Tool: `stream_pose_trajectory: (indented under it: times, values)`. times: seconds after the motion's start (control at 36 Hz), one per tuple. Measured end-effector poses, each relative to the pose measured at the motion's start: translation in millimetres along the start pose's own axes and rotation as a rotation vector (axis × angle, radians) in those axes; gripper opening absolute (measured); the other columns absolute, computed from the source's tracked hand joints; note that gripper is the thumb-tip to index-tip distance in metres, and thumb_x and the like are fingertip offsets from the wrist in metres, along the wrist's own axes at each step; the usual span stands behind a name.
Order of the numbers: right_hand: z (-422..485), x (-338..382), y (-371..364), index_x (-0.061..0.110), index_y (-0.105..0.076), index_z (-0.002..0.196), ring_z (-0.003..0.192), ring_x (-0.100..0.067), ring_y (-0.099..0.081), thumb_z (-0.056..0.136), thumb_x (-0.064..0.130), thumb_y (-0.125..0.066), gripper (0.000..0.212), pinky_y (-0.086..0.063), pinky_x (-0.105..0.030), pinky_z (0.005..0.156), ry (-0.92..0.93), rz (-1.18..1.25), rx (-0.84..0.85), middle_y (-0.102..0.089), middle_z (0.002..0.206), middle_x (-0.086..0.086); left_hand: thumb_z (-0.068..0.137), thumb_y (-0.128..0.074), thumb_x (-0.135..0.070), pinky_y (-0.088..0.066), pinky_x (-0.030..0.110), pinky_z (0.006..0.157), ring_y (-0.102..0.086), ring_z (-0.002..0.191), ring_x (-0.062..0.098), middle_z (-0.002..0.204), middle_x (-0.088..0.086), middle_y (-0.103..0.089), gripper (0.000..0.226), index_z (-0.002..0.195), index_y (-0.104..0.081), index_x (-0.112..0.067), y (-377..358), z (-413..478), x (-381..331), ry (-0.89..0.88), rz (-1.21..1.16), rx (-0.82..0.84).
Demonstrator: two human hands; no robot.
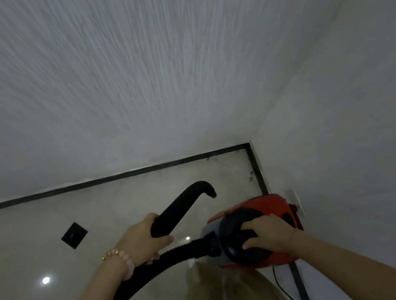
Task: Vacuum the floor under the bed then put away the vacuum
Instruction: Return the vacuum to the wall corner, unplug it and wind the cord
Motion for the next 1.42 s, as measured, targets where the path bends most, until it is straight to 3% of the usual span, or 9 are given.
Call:
stream_pose_trajectory:
  times: [0.08, 0.22, 0.39, 0.56, 0.72, 0.83, 1.19, 1.28, 1.42]
  values:
    - [46, -10, 6, 0.026, -0.047, 0.137, 0.117, -0.026, -0.053, 0.091, 0.051, -0.049, 0.052, -0.039, -0.035, 0.093, 0.054, -0.083, 0.074, -0.057, 0.13, -0.008, 0.085, -0.066, -0.028, -0.056, 0.037, 0.059, -0.063, 0.058, 0.022, 0.081, 0.011, -0.064, 0.035, 0.109, -0.05, -0.009, 1, 37, 6, 0.061, -0.153, 0.002]
    - [118, -35, 2, 0.025, -0.042, 0.14, 0.122, -0.029, -0.046, 0.094, 0.048, -0.046, 0.052, -0.032, -0.038, 0.099, 0.125, -0.23, 0.185, -0.051, 0.136, -0.011, 0.085, -0.068, -0.023, -0.049, 0.032, 0.053, -0.055, 0.053, 0.02, 0.075, 0.013, -0.059, 0.029, 0.105, -0.052, -0.01, -19, 88, 27, 0.199, -0.478, -0.005]
    - [206, -76, -13, 0.023, -0.04, 0.143, 0.124, -0.032, -0.042, 0.096, 0.041, -0.045, 0.05, -0.029, -0.041, 0.102, 0.212, -0.435, 0.287, -0.048, 0.137, -0.013, 0.085, -0.068, -0.027, -0.05, 0.03, 0.05, -0.056, 0.049, 0.018, 0.069, 0.012, -0.06, 0.031, 0.102, -0.051, -0.008, -83, 147, 39, 0.294, -0.597, -0.005]
    - [279, -120, -24, 0.023, -0.04, 0.143, 0.124, -0.031, -0.041, 0.098, 0.036, -0.044, 0.046, -0.028, -0.04, 0.104, 0.245, -0.573, 0.358, -0.048, 0.137, -0.011, 0.086, -0.066, -0.027, -0.046, 0.024, 0.045, -0.056, 0.045, 0.015, 0.054, 0.006, -0.058, 0.022, 0.088, -0.052, -0.01, -125, 204, 33, 0.271, -0.709, -0.176]
    - [339, -154, -21, 0.026, -0.037, 0.144, 0.126, -0.031, -0.04, 0.098, 0.036, -0.046, 0.048, -0.028, -0.041, 0.105, 0.225, -0.636, 0.365, -0.046, 0.141, -0.009, 0.081, -0.069, -0.009, -0.053, 0.032, 0.054, -0.06, 0.057, 0.022, 0.066, 0.01, -0.06, 0.025, 0.097, -0.051, -0.003, -148, 258, 37, 0.324, -0.826, -0.248]
    - [369, -173, -25, 0.028, -0.037, 0.144, 0.127, -0.03, -0.04, 0.097, 0.035, -0.047, 0.049, -0.029, -0.04, 0.104, 0.215, -0.688, 0.374, -0.046, 0.142, -0.007, 0.076, -0.073, -0.005, -0.058, 0.032, 0.058, -0.063, 0.058, 0.02, 0.065, -0.002, -0.066, 0.032, 0.099, -0.052, -0.012, -141, 292, 27, 0.219, -0.873, -0.284]
    - [395, -203, -26, 0.03, -0.041, 0.142, 0.123, -0.026, -0.043, 0.097, 0.027, -0.048, 0.045, -0.028, -0.037, 0.103, 0.33, -0.911, 0.418, -0.051, 0.134, -0.006, 0.076, -0.071, 0.0, -0.058, 0.041, 0.058, -0.061, 0.053, 0.027, 0.075, 0.014, -0.059, 0.045, 0.112, -0.048, -0.012, -164, 340, -44, 0.061, -1.226, -0.068]
    - [391, -210, -32, 0.029, -0.042, 0.141, 0.126, -0.026, -0.041, 0.097, 0.026, -0.047, 0.044, -0.026, -0.038, 0.105, 0.371, -0.994, 0.464, -0.049, 0.136, -0.006, 0.073, -0.077, -0.004, -0.06, 0.048, 0.067, -0.065, 0.063, 0.03, 0.08, 0.012, -0.063, 0.047, 0.11, -0.05, -0.016, -173, 341, -51, 0.054, -1.288, -0.049]
    - [391, -224, -37, 0.026, -0.044, 0.141, 0.137, -0.026, -0.032, 0.097, 0.027, -0.049, 0.044, -0.016, -0.039, 0.114, 0.411, -1.122, 0.538, -0.043, 0.144, -0.005, 0.067, -0.077, 0.003, -0.058, 0.035, 0.057, -0.066, 0.065, 0.032, 0.073, 0.014, -0.064, 0.049, 0.106, -0.05, -0.01, -187, 334, -59, 0.101, -1.547, 0.023]
Point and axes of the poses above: each hand's wrist, its own z-axis towards the middle knuckle, its own y-axis out of the back of the hand, x = y × z, the point moved 8 cm from there along z, towards the middle knuckle
